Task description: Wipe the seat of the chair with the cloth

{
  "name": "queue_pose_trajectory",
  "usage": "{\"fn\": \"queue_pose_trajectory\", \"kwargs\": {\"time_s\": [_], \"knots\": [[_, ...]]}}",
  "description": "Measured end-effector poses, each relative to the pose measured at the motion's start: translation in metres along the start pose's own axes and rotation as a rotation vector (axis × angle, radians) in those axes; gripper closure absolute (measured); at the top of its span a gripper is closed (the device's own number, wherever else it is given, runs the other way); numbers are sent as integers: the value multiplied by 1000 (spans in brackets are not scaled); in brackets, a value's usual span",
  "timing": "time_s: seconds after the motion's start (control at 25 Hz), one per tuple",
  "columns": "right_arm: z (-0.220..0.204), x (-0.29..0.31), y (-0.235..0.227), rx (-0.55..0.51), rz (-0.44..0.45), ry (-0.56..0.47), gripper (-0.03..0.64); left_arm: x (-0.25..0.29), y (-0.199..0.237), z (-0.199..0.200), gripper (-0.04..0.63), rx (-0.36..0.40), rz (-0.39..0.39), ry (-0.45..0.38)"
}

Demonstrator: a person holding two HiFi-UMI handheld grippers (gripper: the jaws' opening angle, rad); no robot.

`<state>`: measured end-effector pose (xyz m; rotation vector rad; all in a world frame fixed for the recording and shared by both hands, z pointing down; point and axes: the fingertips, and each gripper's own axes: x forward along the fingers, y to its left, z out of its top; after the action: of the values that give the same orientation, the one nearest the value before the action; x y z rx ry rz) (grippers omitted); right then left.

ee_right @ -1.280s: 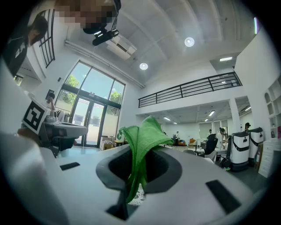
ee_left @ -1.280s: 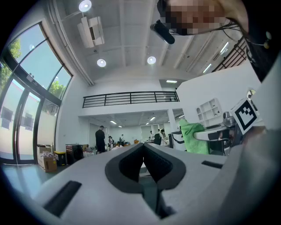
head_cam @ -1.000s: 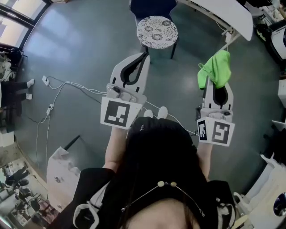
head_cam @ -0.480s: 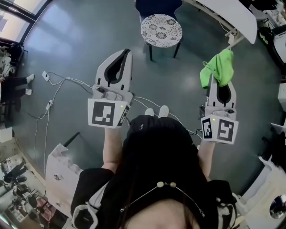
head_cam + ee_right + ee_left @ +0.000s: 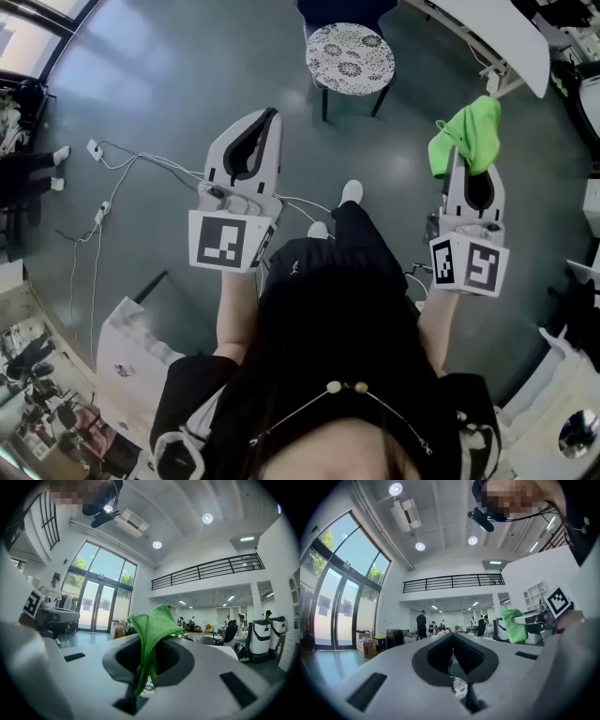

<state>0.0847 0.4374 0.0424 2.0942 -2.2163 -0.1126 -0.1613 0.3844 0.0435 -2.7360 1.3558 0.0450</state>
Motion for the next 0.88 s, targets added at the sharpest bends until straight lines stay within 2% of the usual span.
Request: {"fn": "queue_pose_trajectory", "kwargs": {"time_s": [0.24,0.4,0.68,0.88], "knots": [[-2,41,-6,-12,12,1,566,32,22,-11,591,-2,17,12],[-8,82,-23,-17,17,9,566,72,34,-19,591,-4,12,17],[-38,174,-80,-18,24,75,566,197,34,-33,591,4,-51,0],[-38,260,-115,-51,86,93,566,282,46,-38,591,-26,-37,3]]}}
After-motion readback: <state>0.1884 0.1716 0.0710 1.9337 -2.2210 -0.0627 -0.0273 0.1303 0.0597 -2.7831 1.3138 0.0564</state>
